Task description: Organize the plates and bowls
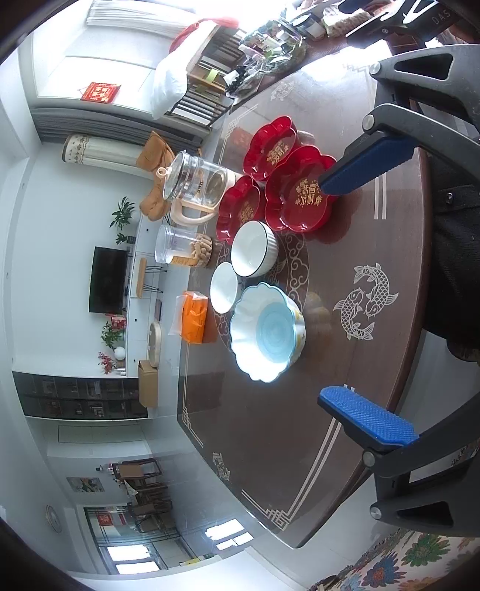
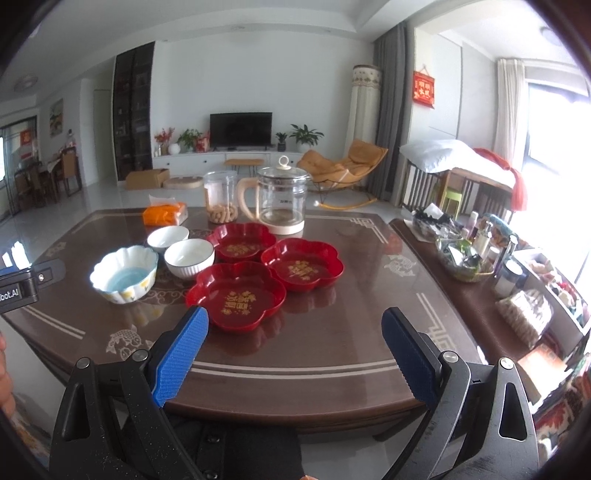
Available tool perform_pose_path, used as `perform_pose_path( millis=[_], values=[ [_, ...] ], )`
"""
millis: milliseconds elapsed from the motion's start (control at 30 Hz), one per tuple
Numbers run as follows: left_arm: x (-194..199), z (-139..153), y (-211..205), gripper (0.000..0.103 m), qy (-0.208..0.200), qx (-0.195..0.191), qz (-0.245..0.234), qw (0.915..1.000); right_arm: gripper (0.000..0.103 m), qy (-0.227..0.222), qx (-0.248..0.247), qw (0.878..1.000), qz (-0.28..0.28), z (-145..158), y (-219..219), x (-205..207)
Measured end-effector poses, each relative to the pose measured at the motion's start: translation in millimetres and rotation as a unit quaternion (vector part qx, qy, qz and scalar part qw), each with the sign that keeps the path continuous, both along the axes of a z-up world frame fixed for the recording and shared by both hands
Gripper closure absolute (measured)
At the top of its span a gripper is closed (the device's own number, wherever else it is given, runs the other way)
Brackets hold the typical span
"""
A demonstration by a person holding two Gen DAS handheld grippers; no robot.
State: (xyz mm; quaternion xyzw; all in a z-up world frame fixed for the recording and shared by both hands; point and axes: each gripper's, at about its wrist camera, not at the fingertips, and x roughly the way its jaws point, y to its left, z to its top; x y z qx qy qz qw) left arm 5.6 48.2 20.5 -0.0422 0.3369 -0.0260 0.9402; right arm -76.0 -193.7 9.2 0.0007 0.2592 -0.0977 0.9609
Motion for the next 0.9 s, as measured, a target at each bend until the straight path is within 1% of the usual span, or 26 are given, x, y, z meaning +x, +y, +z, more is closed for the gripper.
perform_pose_path(
  millis=[133,233,333,467,533,633,733,800,900],
  values=[
    [-5,-13,2,0.000,-0.001,-0.011,0.005,0.9999,0.007,-0.003,0.020,1.000,0.021,-8,-5,7],
    [-5,-23,-5,0.000,0.013,-0.012,-0.006,0.9998,0.007,0.012,0.037,0.999,0.022,-15,-9,15],
    [2,-31,-18,0.000,0.030,0.004,-0.026,0.9992,0.007,0.040,0.024,0.999,0.005,-23,-7,23],
    [10,-32,-30,0.000,0.033,0.025,-0.048,0.9980,0.007,0.051,-0.003,0.999,-0.009,-24,-6,23],
    [17,-28,-33,0.000,0.036,0.027,-0.054,0.9975,0.007,0.056,-0.010,0.998,-0.012,-20,-10,27],
    [22,-17,-33,0.000,0.025,0.021,-0.051,0.9982,0.007,0.070,-0.017,0.997,-0.019,-12,-12,38],
    [24,-15,-32,0.000,0.022,0.015,-0.037,0.9990,0.007,0.066,0.002,0.997,-0.034,-12,-18,47],
    [24,-19,-31,0.000,0.030,0.014,-0.033,0.9989,0.007,0.079,0.026,0.996,-0.042,-18,-25,54],
    [25,-29,-32,0.000,0.044,0.028,-0.027,0.9983,0.007,0.093,0.043,0.993,-0.052,-27,-32,56]
  ],
)
